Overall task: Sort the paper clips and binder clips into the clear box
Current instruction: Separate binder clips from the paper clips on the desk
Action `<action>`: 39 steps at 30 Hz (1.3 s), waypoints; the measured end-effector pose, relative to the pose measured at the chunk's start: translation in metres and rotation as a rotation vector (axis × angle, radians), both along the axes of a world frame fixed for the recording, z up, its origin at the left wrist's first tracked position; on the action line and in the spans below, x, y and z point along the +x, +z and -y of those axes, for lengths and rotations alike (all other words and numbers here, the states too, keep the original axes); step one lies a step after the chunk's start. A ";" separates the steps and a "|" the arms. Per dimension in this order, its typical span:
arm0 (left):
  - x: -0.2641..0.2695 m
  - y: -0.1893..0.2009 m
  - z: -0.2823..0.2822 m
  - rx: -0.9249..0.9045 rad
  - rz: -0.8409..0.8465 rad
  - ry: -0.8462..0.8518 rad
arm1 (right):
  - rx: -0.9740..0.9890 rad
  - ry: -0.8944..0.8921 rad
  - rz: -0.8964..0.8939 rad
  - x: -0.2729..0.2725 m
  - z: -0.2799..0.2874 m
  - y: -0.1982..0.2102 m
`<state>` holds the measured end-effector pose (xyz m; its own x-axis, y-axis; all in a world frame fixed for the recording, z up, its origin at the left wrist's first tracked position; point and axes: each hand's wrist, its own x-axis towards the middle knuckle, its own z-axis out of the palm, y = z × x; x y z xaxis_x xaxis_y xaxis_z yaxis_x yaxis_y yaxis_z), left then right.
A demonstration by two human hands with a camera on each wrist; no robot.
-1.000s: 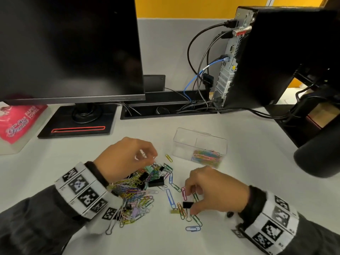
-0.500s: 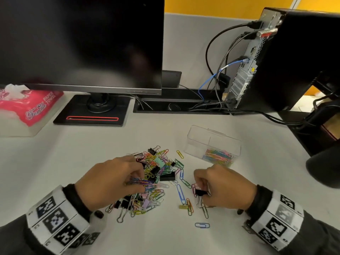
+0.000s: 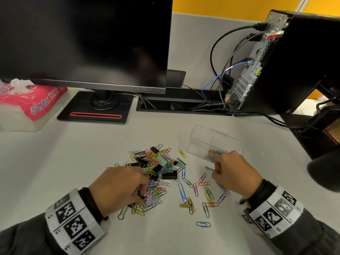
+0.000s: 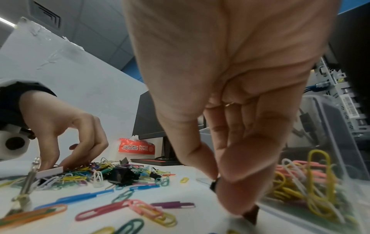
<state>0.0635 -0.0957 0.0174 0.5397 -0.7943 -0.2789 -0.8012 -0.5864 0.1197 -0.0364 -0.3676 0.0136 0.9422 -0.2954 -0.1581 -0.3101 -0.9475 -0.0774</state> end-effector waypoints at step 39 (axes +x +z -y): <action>-0.003 0.015 0.061 -0.759 -0.610 0.202 | 0.414 0.165 0.237 -0.010 -0.026 0.031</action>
